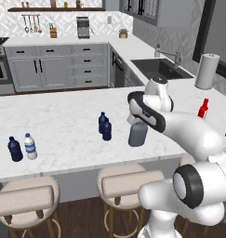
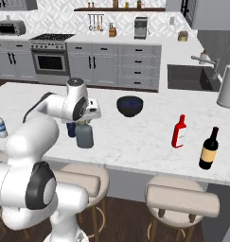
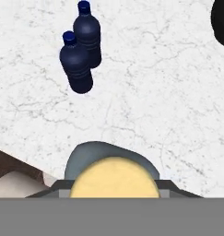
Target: Move the plastic bottles in the middle to the plastics group, and the glass bottles in the middle to the glass group.
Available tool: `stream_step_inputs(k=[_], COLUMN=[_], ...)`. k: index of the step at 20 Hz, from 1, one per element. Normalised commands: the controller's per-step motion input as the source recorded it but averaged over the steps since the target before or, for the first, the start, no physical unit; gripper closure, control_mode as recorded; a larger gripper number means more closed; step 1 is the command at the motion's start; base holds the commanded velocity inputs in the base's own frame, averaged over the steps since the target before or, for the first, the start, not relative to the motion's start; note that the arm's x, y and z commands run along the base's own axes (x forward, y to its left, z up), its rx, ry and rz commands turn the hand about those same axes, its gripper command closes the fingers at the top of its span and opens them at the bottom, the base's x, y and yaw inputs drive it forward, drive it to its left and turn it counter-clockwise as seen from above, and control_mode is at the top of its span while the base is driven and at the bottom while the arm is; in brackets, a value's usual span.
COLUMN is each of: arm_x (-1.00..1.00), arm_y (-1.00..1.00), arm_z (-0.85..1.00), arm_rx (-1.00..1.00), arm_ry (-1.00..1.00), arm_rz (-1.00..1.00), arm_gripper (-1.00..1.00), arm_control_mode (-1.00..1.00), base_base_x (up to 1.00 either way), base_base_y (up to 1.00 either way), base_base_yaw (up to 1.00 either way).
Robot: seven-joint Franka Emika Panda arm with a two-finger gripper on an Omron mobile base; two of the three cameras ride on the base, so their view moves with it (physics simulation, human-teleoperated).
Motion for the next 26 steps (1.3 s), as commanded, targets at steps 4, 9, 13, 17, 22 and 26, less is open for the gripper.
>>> stream_step_inputs(k=[4,9,13,17,22,26], arm_x=[-0.35,-0.52,-0.56,-0.19,-0.01,0.0], arm_y=[-0.01,-0.01,-0.08,-0.46,-0.78,-0.93], arm_z=[0.63,0.48,0.05,0.02,0.0,0.0], arm_rx=[0.0,0.0,-0.06,-0.06,0.0,0.0], arm_ry=[0.0,0.0,-0.02,-0.05,0.0,0.0], arm_rz=[0.07,0.04,0.01,-0.15,-0.28,-0.25], arm_gripper=[1.0,1.0,1.0,1.0,1.0,1.0], arm_control_mode=[-1.0,-1.0,-1.0,-1.0,-1.0,-1.0], base_base_x=[0.0,0.0,0.0,0.0,0.0,0.0], base_base_y=[0.0,0.0,0.0,0.0,0.0,0.0], base_base_yaw=[0.0,0.0,0.0,0.0,0.0,0.0])
